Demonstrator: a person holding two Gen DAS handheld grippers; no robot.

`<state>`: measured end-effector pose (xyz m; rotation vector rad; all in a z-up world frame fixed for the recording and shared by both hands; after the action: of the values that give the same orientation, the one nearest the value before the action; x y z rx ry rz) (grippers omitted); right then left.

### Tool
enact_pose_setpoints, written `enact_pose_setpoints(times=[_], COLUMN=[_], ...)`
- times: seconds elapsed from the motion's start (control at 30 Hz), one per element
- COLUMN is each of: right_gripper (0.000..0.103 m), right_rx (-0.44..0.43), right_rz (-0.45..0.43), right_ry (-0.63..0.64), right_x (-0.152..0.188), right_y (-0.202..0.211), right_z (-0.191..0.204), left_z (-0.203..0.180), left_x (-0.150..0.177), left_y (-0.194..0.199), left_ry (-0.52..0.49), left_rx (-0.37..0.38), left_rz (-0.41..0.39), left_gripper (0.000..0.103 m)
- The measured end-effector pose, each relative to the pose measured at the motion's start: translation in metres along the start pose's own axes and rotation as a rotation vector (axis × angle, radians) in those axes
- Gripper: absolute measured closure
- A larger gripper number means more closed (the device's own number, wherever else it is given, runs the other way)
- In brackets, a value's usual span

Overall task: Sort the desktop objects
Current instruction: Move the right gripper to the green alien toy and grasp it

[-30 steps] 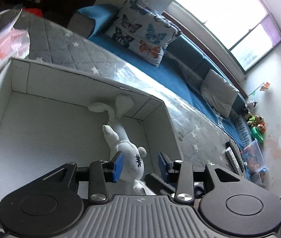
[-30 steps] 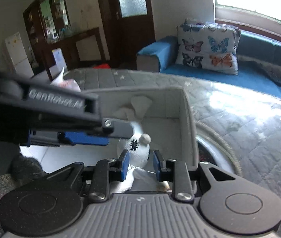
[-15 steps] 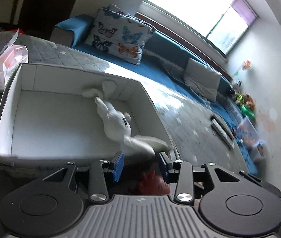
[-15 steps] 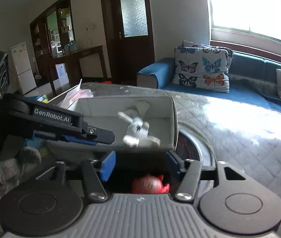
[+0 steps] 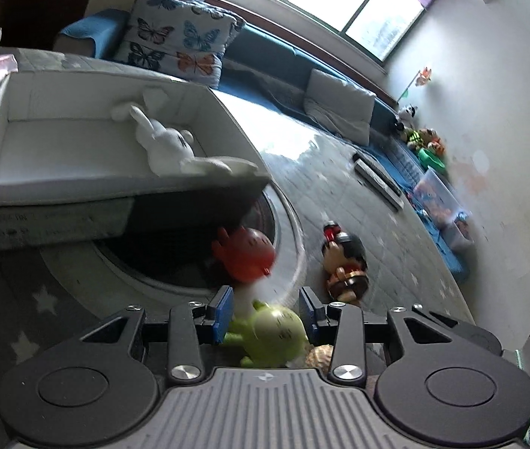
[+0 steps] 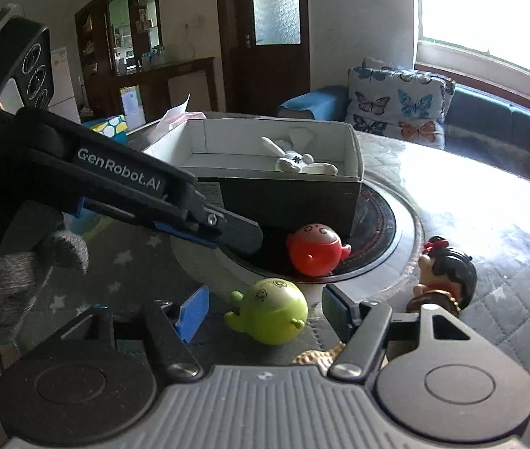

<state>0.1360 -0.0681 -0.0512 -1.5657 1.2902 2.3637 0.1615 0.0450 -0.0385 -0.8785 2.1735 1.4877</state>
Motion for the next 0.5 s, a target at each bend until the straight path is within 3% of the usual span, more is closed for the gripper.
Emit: enact_pose_setpoints(times=[0.5], right_gripper=[0.038], right_rx=[-0.003], right_rz=[0.049], right_ry=[0.01], right_x=[0.014], right_y=[-0.027], right_z=[0.004], left_z=[-0.005], left_x=[0.017], left_y=[-0.024], left_ry=[-0.031], left_rx=[-0.004], left_rz=[0.063], left_gripper=[0.062])
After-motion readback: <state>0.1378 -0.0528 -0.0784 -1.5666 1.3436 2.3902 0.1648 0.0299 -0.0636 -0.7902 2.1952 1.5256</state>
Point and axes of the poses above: each gripper's, at about its wrist camera, not at the fingertips, and y roughly against the way its jaws point, z to its left, x to its underside, the point moved 10 cm from there along -y, roughly the way its jaws point, and after that the axes turned 8 degrees about -x, right-handed, at the moved point
